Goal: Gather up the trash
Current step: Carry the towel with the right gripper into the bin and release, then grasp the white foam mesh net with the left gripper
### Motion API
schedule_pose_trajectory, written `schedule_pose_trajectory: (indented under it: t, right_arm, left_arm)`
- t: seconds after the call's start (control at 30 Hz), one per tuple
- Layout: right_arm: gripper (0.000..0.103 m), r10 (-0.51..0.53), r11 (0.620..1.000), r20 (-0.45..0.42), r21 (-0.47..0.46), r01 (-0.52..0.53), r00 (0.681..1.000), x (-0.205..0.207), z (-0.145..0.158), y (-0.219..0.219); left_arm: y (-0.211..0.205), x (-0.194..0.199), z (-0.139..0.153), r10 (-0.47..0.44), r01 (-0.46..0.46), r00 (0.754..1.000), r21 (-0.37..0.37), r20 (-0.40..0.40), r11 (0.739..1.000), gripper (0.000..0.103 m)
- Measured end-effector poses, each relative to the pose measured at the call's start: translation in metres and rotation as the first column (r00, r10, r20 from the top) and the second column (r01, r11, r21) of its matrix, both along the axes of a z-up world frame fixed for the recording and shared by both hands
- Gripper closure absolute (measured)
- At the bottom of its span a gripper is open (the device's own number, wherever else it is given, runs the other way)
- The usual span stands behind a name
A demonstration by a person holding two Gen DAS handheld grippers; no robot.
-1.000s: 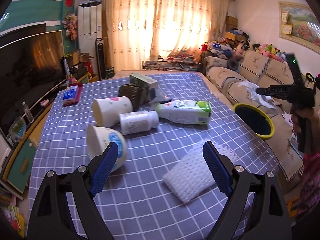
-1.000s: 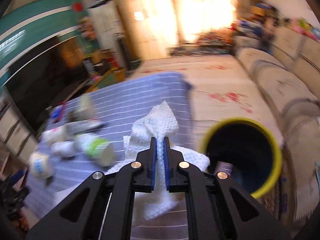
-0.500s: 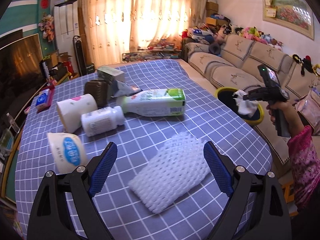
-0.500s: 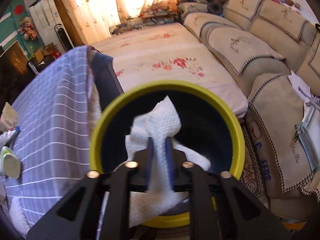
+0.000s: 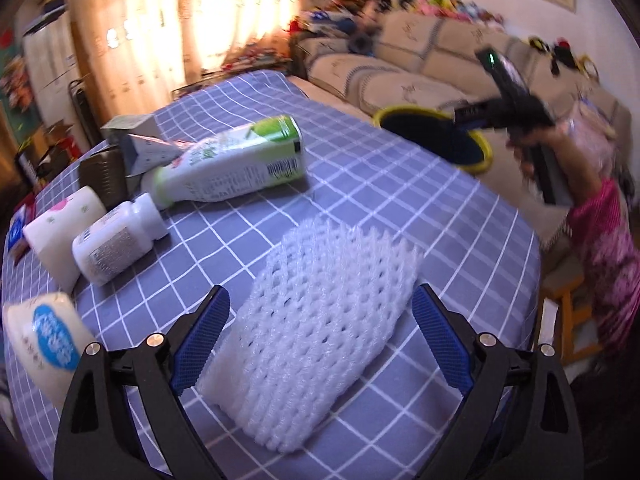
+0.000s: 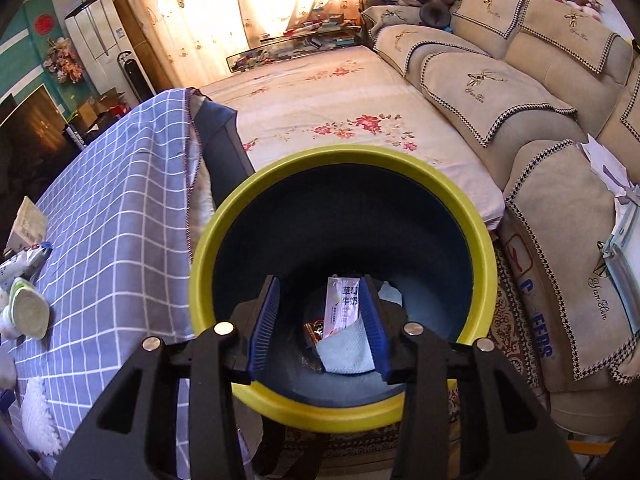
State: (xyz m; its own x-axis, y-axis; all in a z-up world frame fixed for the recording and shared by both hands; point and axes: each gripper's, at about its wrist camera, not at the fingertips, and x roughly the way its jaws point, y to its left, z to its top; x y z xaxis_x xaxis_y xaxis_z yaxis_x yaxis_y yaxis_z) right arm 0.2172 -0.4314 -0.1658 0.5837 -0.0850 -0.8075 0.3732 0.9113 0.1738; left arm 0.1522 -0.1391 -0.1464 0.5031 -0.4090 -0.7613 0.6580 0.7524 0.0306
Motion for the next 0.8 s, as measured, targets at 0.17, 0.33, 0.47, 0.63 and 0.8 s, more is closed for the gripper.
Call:
schedule_pose_trajectory:
  t: [0.17,0.33,0.47,0.63,0.8]
  right_arm:
    - [0.06,0.016,1.0,0.009,0.008,-0.017,1.0,0.0,0.003,0.005]
    - [0.06,0.042,0.999,0.008,0.019,-0.042,0.999,0.001,0.001,0.012]
    - [0.06,0.058,0.998,0.016,0.025,-0.059,0.998,0.001,0.002,0.019]
    - [0.06,0.07,0.997,0.034,0.034,-0.071,0.997,-0.003,0.006,0.022]
    - [0.06,0.076,0.996,0.056,0.046,-0.078,0.996,-0.009,0.012,0.024]
  left_arm:
    - [-0.004,0.008,-0.014,-0.072,0.073,0.997,0.031,-0.031,0.997,0.011]
    - [-0.013,0.013,-0.026,-0.084,0.086,0.996,0.088,-0.025,0.992,0.01]
    - [-0.011,0.02,-0.027,-0.06,0.062,0.997,0.059,-0.04,0.996,0.02]
    - [-0.002,0.029,-0.021,0.002,-0.001,0.999,0.028,-0.05,1.0,0.072]
    - [0.002,0.032,-0.015,0.021,-0.021,0.997,0.002,-0.07,1.0,0.086]
